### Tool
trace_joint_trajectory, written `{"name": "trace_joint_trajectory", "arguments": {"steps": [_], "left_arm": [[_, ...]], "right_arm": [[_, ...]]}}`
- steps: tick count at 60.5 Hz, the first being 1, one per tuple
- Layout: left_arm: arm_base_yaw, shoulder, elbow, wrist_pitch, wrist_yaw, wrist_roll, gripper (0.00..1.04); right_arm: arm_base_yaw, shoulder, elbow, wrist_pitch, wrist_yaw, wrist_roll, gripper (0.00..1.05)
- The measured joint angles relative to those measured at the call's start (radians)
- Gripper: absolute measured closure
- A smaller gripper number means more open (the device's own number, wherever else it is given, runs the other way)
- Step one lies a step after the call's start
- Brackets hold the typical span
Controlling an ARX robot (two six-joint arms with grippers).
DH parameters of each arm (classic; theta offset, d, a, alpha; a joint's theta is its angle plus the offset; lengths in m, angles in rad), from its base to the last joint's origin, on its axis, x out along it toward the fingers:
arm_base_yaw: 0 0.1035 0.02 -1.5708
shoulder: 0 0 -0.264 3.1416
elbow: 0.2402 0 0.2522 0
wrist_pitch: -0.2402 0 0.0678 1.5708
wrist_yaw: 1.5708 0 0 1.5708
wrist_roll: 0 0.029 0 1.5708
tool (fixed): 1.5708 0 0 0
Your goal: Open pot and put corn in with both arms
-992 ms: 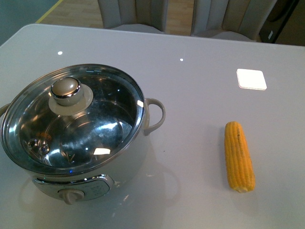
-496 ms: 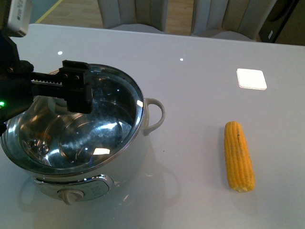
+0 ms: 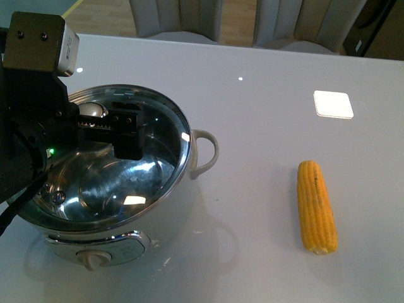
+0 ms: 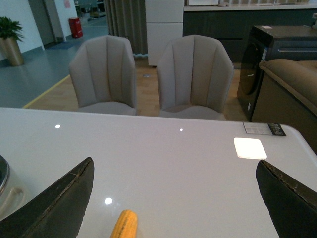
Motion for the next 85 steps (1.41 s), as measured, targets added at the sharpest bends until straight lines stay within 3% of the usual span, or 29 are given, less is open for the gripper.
{"name": "trace_joint_trajectory", "arguments": {"steps": [8, 30, 50, 68, 85], "left_arm": [[-0.004, 0.017, 0.000, 0.023, -0.010, -0.009, 0.09], [-0.018, 0.028, 0.006, 0.036, -0.037, -0.045, 0.62], [-0.024, 0.013, 0.013, 0.010, -0.066, -0.046, 0.62], [-0.021, -0.095, 0.019, -0.110, -0.067, -0.043, 0.62], [0.037, -0.268, 0.065, -0.222, -0.051, -0.034, 0.62]], "right_arm": [[0.000, 0.000, 0.000, 0.000, 0.000, 0.000, 0.09], [0.000, 0.000, 0.000, 0.000, 0.000, 0.000, 0.09], [0.000, 0.000, 0.000, 0.000, 0.000, 0.000, 0.09], [0.000, 0.000, 0.000, 0.000, 0.000, 0.000, 0.09], [0.000, 0.000, 0.000, 0.000, 0.000, 0.000, 0.09]]}}
